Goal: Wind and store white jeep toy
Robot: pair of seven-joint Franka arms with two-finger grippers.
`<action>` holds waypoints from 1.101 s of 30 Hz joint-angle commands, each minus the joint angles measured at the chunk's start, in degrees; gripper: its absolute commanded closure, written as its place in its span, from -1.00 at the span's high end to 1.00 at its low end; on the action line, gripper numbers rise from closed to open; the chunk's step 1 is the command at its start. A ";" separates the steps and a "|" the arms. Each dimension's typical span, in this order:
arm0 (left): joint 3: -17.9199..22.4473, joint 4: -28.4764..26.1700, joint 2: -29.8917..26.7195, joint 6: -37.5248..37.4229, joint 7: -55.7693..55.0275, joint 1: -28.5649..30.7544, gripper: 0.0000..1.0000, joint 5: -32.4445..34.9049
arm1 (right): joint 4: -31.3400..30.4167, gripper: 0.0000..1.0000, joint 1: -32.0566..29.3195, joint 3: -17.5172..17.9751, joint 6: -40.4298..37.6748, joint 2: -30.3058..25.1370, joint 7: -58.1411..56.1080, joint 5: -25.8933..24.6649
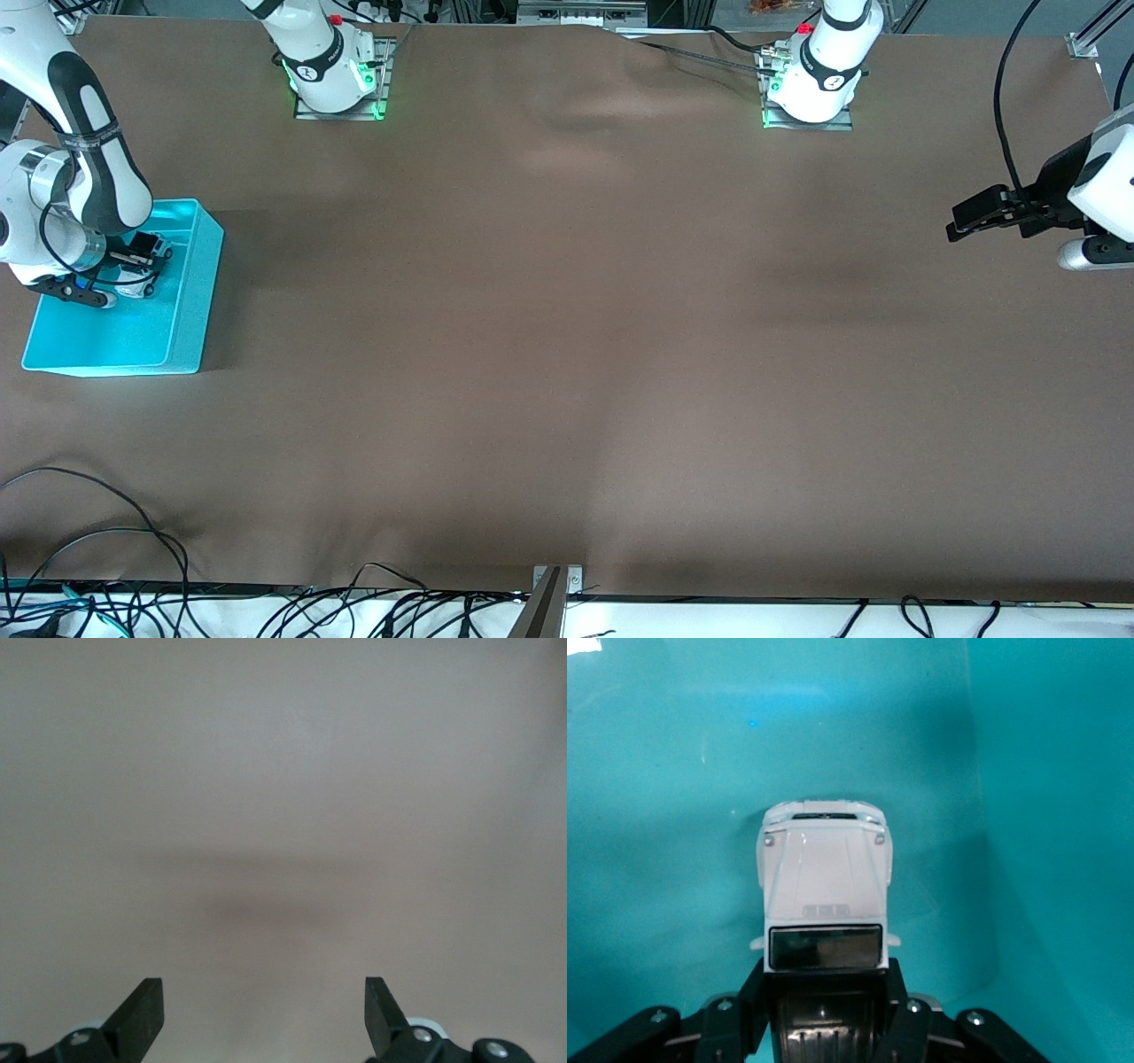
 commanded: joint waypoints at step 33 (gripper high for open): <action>0.07 0.75 0.27 -0.23 1.05 0.40 1.00 -1.37 | 2.33 1.00 -0.59 7.11 -15.58 -13.45 3.14 -2.78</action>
